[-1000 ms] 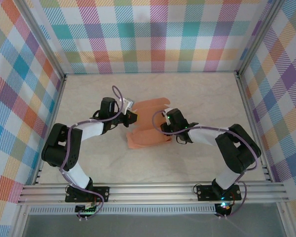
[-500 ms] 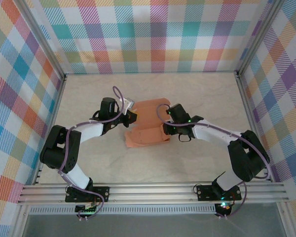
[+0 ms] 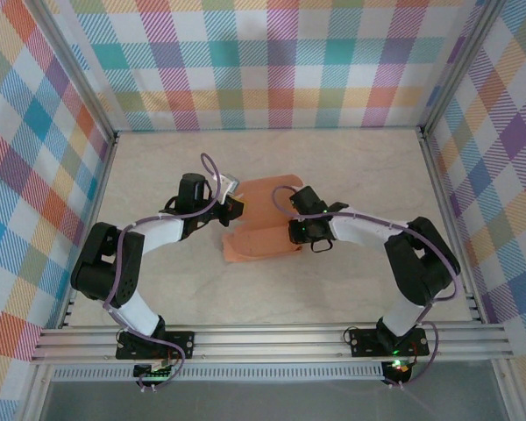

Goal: Fold the paper box

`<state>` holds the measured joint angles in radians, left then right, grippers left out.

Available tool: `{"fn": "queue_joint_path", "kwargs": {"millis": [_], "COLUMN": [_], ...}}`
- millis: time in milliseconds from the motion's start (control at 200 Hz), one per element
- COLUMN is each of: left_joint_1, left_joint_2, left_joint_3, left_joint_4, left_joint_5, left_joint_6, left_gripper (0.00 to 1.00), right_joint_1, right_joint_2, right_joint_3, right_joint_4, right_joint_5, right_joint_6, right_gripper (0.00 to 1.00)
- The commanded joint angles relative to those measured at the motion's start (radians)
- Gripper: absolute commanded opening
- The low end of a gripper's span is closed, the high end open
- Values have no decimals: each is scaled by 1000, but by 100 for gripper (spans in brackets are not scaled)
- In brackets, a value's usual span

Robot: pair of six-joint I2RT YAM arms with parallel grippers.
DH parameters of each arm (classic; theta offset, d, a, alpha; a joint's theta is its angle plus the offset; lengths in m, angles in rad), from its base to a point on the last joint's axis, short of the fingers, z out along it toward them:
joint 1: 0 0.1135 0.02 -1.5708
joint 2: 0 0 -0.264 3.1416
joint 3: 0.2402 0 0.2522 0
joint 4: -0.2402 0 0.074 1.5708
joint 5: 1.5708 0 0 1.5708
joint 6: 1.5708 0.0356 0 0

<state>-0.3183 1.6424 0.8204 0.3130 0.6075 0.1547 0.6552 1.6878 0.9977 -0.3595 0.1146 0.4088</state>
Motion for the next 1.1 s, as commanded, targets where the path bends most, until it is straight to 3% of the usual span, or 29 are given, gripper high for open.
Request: {"fn": "queue_joint_path", "kwargs": {"millis": [0, 295, 405, 450, 515, 575, 630, 730, 825, 1095], "left_joint_1": [-8, -8, -8, -8, -9, -8, -8, -8, -6, 76], "left_joint_2": [-13, -19, -20, -24, -41, -70, -108, -206, -307, -529], "left_joint_3": [-9, -8, 1, 2, -2, -11, -32, -98, -159, -290], "left_joint_4": [-27, -34, -53, -55, -51, -48, -42, -20, -16, -5], "left_joint_5": [-4, -7, -9, -14, -38, -65, -101, -179, -274, -456], "left_joint_6": [25, 22, 13, 2, -24, -39, -53, -87, -131, -274], "left_gripper": [0, 0, 0, 8, 29, 40, 62, 86, 95, 96], "right_joint_1": [7, 13, 18, 20, 20, 21, 20, 21, 22, 92], "right_joint_2": [39, 60, 72, 76, 83, 87, 88, 106, 136, 270], "right_joint_3": [41, 56, 66, 71, 81, 92, 100, 118, 137, 222], "right_joint_4": [-13, -58, -87, -98, -114, -127, -134, -155, -181, -313], "right_joint_5": [4, 56, 92, 109, 129, 151, 164, 191, 210, 312], "right_joint_6": [24, 3, -6, -8, -10, -13, -17, -28, -27, 15], "right_gripper": [24, 0, 0, 0, 0, 0, 0, 0, 0, 0]}}
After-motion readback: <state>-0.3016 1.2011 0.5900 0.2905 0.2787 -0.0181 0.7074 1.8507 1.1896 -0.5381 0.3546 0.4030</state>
